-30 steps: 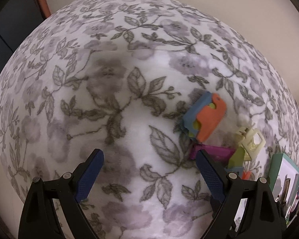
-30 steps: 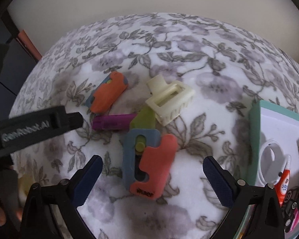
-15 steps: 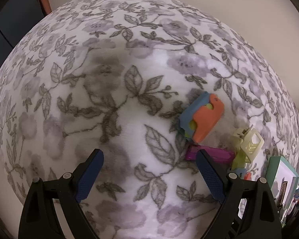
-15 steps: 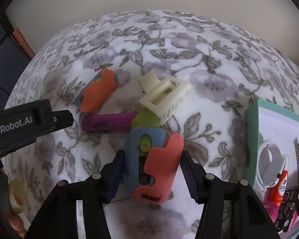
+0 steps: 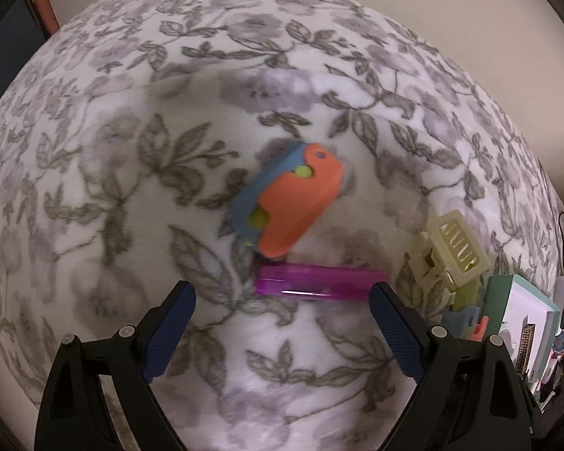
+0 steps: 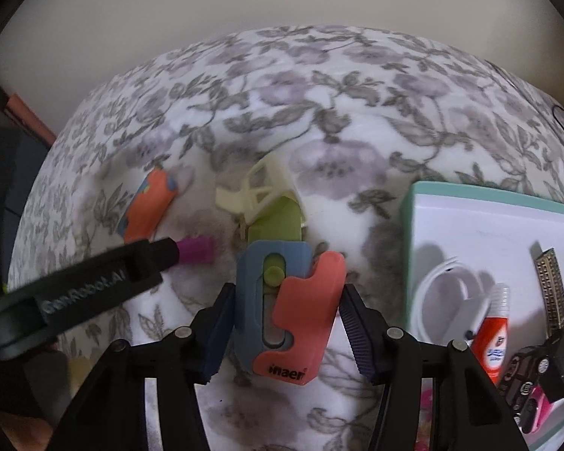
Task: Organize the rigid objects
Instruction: 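Grasp the purple lighter with the left gripper while the right grasps the pink-blue toy, then carry the purple lighter and pink-blue toy over the teal-rimmed tray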
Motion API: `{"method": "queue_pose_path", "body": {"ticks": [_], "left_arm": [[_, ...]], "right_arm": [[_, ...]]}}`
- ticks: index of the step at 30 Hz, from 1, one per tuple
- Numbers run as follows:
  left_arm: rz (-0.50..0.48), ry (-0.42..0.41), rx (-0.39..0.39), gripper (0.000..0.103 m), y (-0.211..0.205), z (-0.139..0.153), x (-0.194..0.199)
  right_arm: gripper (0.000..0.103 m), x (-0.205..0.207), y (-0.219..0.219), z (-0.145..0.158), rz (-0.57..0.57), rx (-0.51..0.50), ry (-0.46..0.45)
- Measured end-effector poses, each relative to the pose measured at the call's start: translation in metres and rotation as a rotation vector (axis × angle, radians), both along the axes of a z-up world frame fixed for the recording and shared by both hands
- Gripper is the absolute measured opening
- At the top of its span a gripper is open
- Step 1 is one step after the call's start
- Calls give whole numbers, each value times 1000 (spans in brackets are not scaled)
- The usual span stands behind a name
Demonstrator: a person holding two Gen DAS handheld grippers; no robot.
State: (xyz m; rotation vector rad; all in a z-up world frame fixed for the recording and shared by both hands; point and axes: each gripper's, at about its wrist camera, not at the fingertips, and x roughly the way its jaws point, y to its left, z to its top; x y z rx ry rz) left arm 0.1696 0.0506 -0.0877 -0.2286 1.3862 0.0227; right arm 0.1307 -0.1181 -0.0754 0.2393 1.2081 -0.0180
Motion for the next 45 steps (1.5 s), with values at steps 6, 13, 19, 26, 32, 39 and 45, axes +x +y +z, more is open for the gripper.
{"method": "queue_pose_path", "body": {"ticks": [6, 13, 19, 26, 32, 39, 45], "left_arm": [[-5, 12, -27, 94, -18, -9, 15], [-31, 6, -18, 94, -41, -19, 28], [-60, -17, 14, 93, -52, -22, 29], [-84, -47, 59, 82, -61, -20, 27], [-74, -49, 12, 82, -43, -16, 21], [-59, -58, -40, 82, -37, -10, 10], [-75, -104, -69, 82, -40, 13, -2]], "right_arm": [[58, 0, -19, 9, -33, 44, -4], [58, -2, -26, 10, -59, 69, -5], [58, -1, -27, 11, -64, 75, -9], [58, -2, -29, 9, -74, 84, 4], [58, -3, -31, 11, -78, 91, 1], [58, -10, -31, 26, -77, 102, -25], [58, -23, -37, 42, -90, 111, -49]]}}
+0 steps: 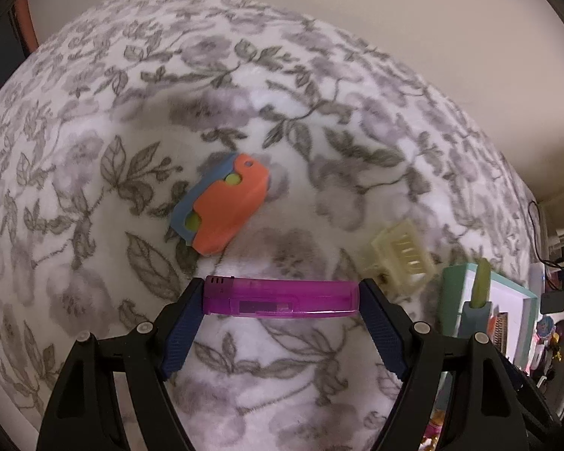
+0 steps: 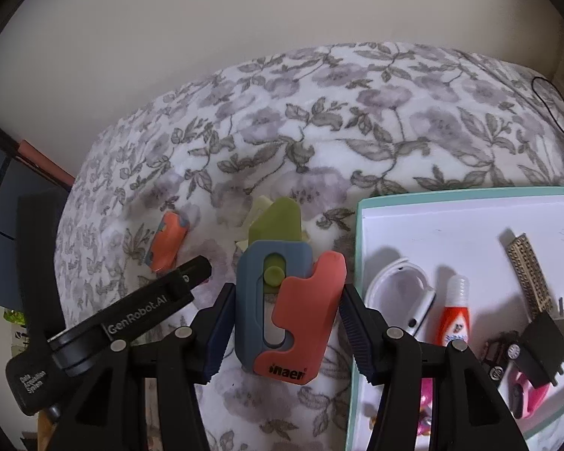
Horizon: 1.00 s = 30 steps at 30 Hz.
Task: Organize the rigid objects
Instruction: 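Carry the purple lighter and pink-blue toy over the teal-rimmed tray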
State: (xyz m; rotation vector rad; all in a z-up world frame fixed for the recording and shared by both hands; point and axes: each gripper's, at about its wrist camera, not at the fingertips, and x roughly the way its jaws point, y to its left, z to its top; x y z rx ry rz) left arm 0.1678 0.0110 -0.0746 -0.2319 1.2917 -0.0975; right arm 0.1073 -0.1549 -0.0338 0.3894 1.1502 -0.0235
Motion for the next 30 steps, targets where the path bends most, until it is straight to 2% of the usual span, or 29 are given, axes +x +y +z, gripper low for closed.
{"method": "queue_pose_path", "body": {"ticks": [8, 14, 17, 22, 30], "left_arm": [[-43, -82, 2, 82, -1, 47, -29], [-106, -139, 9, 82, -22, 72, -51], [-131, -156, 18, 82, -34, 78, -60], [-159, -168, -15, 82, -47, 86, -73], [-246, -189, -3, 82, -81, 93, -92]], "right_arm": [[58, -27, -15, 20, -19, -26, -20], [58, -46, -31, 35, -54, -24, -43], [58, -57, -42, 40, -81, -21, -42], [58, -72, -60, 44, -116, -5, -47], [58, -97, -98, 53, -206, 19, -55]]}}
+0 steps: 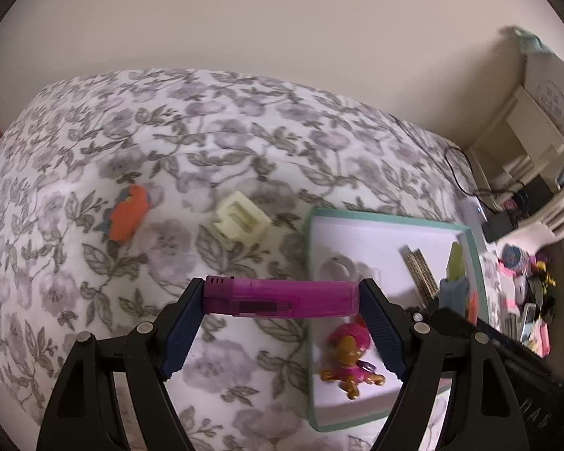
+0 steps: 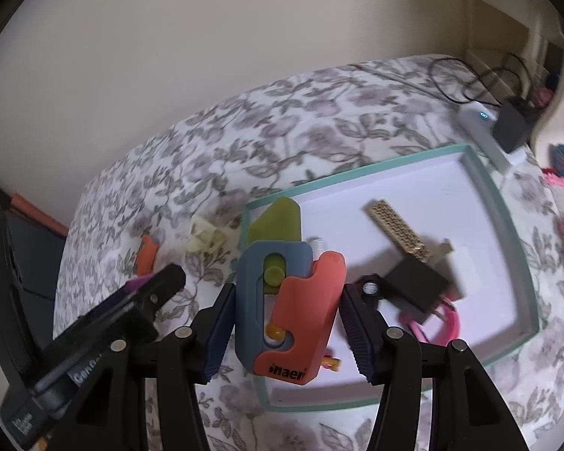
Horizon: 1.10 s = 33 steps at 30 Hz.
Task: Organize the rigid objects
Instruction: 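Carry the purple lighter and pink-blue toy over the teal-rimmed tray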
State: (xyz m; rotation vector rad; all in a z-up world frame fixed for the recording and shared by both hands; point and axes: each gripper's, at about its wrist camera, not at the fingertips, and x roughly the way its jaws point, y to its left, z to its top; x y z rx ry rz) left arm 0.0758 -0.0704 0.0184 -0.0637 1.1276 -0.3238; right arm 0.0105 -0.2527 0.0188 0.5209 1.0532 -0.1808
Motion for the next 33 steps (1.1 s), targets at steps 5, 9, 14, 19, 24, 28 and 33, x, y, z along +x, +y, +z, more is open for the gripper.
{"method": "queue_pose_path", "body": {"ticks": [5, 9, 14, 19, 24, 28, 33], "left_arm": [[-53, -7, 15, 82, -21, 1, -10], [-93, 10, 15, 82, -37, -4, -16], [-110, 25, 16, 82, -48, -8, -20], [-113, 37, 24, 82, -55, -13, -21], [-159, 46, 57, 82, -73, -20, -29], [-186, 47, 80, 82, -84, -24, -34], [-214, 58, 107, 82, -96, -31, -38]], "right_arm": [[58, -11, -22, -2, -56, -5, 16], [58, -16, -35, -7, -86, 18, 32], [58, -22, -52, -13, -120, 17, 47], [58, -29, -72, -20, -174, -15, 79], [58, -38, -94, -28, -236, 6, 102], [58, -45, -111, -35, -280, 5, 127], [58, -53, -130, -45, -334, 5, 167]]}}
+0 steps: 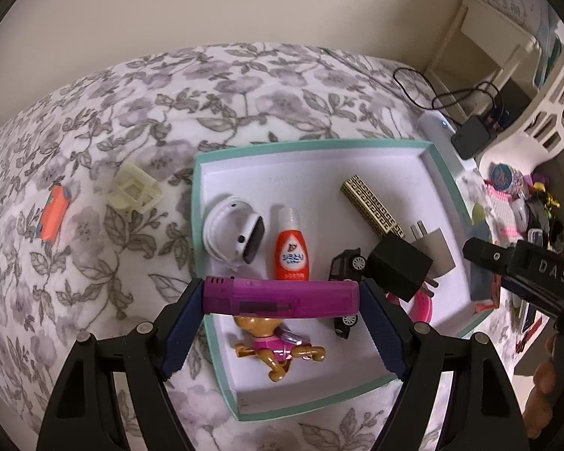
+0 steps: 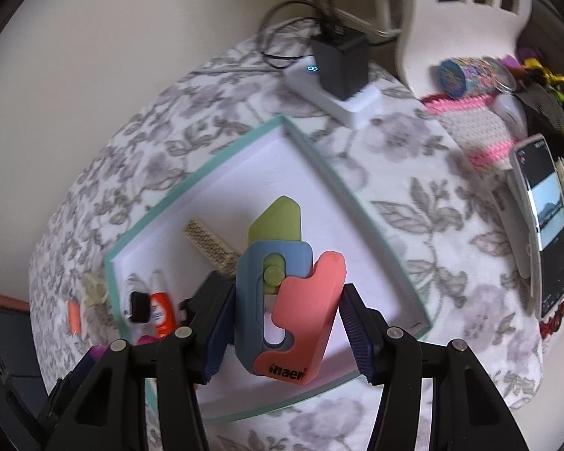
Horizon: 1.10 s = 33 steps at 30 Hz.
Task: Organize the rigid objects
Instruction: 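Carry the purple lighter and pink-blue toy over the teal-rimmed tray, then lower both items into the tray and open both grippers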
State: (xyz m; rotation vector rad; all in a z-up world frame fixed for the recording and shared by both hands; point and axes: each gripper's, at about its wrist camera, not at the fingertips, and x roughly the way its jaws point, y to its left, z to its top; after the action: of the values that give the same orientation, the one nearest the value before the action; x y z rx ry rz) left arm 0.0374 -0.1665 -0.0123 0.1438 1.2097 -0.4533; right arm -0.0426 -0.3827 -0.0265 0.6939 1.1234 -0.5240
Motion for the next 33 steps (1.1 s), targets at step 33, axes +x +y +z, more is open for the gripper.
{"method": "queue_pose_path", "body": {"ticks": [33], "left_arm": [[-53, 81, 93, 82, -17, -33, -6]], "right_arm": [[68, -6, -13, -14, -64, 24, 30]]}}
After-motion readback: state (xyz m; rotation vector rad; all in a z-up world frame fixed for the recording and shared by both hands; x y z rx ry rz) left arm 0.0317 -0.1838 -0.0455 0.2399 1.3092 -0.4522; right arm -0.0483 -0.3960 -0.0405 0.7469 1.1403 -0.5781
